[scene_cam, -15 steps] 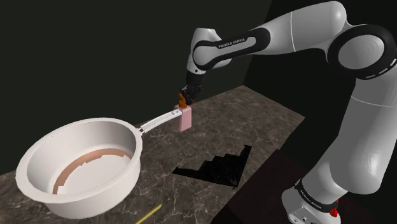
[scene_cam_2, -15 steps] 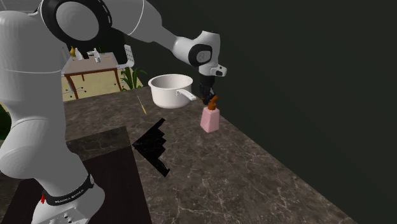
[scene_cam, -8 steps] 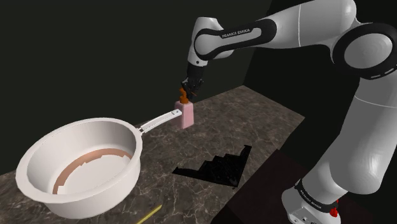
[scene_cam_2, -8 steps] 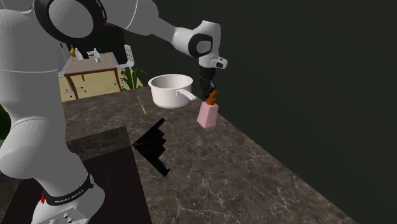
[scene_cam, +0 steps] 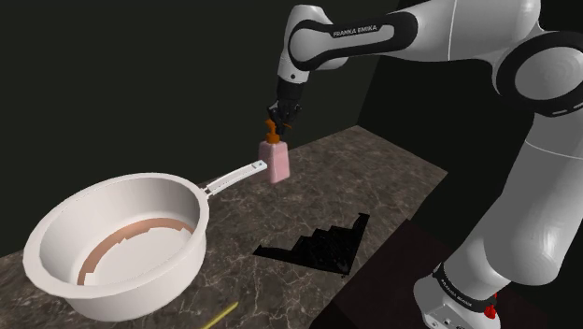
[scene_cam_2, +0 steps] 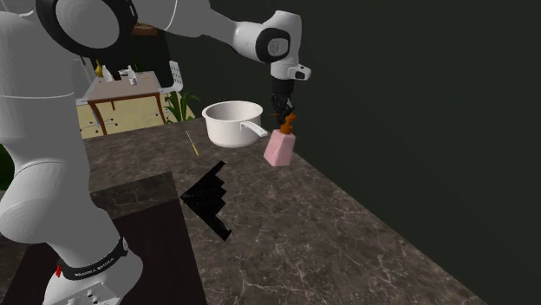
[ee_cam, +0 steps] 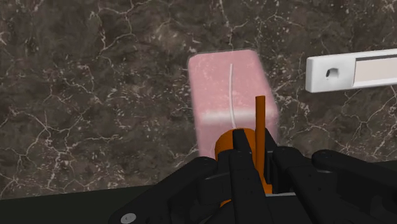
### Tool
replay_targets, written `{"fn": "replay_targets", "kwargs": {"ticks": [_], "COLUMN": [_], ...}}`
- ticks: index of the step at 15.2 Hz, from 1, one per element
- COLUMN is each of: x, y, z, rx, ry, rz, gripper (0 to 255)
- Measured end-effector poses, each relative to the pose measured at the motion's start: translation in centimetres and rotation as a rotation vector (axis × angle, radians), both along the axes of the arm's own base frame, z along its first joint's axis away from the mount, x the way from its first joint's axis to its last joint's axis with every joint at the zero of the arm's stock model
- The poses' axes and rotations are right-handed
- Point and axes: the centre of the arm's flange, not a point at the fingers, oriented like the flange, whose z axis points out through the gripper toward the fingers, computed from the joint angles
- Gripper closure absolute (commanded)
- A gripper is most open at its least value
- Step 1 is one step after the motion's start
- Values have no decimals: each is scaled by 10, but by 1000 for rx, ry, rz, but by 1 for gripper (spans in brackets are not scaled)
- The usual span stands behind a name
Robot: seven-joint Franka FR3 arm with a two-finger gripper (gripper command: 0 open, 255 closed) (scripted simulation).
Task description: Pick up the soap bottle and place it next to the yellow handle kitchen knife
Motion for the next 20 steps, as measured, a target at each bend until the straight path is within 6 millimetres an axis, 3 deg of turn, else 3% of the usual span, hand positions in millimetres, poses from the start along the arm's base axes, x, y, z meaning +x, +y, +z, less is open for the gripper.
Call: {"fn": "replay_targets", "kwargs": {"ticks": [20], "x": [2], "y": [-1], "z": [106], "rx": [0], "ry": [0], "rz": [0], "gripper": [255]}}
